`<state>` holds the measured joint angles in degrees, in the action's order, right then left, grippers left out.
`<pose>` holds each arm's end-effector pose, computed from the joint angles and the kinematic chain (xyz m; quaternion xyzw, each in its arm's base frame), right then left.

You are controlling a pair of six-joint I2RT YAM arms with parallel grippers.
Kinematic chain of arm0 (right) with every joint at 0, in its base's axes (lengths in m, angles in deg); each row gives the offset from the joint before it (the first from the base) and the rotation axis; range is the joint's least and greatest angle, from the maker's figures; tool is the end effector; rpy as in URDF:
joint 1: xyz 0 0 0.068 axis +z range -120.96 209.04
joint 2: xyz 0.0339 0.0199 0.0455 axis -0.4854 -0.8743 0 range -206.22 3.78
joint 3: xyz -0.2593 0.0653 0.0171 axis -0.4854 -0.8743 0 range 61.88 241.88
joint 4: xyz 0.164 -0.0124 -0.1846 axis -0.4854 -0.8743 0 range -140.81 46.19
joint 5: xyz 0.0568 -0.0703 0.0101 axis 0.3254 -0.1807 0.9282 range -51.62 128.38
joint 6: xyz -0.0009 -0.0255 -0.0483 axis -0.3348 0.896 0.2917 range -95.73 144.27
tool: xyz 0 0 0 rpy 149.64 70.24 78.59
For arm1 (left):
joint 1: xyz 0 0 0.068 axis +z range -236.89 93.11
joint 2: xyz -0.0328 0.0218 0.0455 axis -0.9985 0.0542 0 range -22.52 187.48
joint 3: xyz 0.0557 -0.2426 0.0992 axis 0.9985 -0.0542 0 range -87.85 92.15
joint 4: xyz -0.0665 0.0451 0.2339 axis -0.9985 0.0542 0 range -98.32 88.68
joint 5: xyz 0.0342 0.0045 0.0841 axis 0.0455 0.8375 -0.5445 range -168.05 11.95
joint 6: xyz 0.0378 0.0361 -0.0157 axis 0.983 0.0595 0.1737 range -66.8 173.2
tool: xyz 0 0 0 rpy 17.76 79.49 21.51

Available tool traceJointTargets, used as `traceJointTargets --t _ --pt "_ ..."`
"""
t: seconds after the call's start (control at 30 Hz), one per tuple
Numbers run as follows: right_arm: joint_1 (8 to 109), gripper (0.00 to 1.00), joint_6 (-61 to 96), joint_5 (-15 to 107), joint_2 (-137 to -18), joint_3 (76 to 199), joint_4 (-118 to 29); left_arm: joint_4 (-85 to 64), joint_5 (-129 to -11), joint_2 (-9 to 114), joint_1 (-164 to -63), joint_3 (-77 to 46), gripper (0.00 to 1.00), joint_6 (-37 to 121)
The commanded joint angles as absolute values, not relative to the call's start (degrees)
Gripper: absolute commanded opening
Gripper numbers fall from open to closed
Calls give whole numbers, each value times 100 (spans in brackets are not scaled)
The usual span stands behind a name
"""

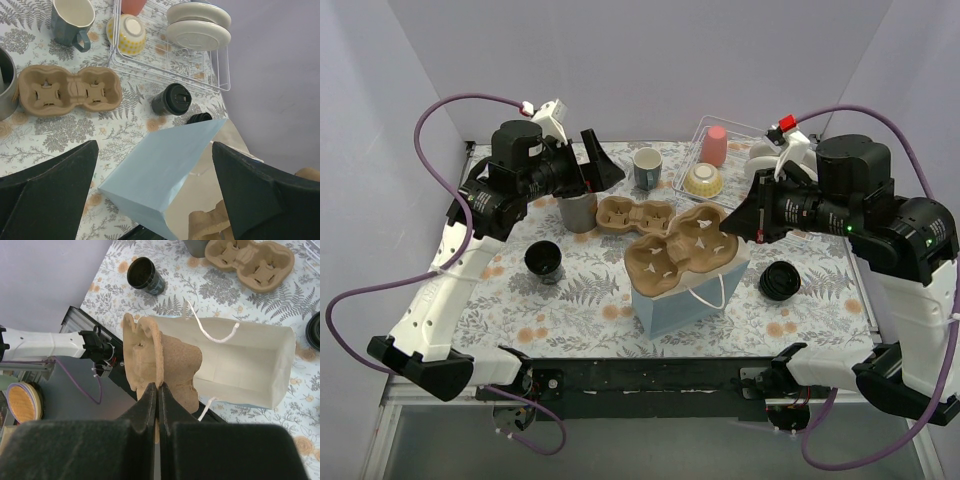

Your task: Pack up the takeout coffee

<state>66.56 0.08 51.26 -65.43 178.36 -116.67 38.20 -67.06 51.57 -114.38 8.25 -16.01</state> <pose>0.1052 0.0910 0.5178 -0.1570 0.8282 0.3531 0.4060 0.2094 -0.1167 0.4587 -0.2497 0.8008 -0.4558 0.2977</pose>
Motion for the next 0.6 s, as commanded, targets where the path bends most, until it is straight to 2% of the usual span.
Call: traceJointTargets --t 0.0,0.57 --pt "6657 1 -122 4866 -6460 17886 -11842 3896 -6697 5026 -11405 848 98 -1475" --pt "6657 1 -192 4198 -6469 17894 -11843 3835 -6688 5026 -11405 813 98 -1439"
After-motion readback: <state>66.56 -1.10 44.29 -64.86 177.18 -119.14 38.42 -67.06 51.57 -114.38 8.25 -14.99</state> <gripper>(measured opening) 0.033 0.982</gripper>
